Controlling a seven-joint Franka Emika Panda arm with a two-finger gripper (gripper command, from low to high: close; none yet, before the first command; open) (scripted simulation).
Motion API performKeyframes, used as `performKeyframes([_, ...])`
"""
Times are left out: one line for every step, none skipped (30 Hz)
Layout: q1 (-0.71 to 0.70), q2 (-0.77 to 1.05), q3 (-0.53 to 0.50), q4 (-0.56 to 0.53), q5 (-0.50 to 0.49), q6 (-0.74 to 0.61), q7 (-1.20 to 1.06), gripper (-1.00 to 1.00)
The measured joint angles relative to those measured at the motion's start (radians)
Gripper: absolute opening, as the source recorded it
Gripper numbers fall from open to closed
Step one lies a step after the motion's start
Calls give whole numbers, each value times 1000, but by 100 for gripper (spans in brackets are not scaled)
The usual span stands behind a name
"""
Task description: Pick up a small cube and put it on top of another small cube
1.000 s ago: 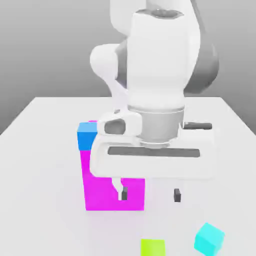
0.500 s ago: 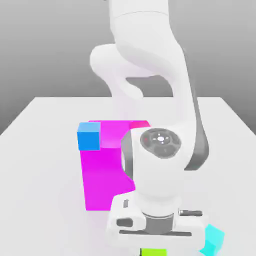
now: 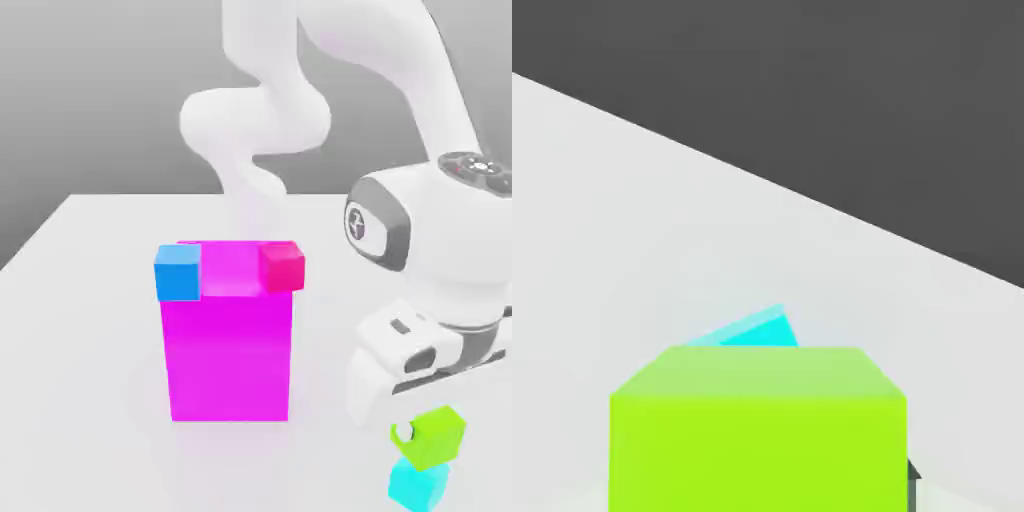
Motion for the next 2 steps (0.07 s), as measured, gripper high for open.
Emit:
performKeyframes([0, 0, 0, 0, 0, 0, 0, 100])
performKeyframes([0, 0, 0, 0, 0, 0, 0, 100])
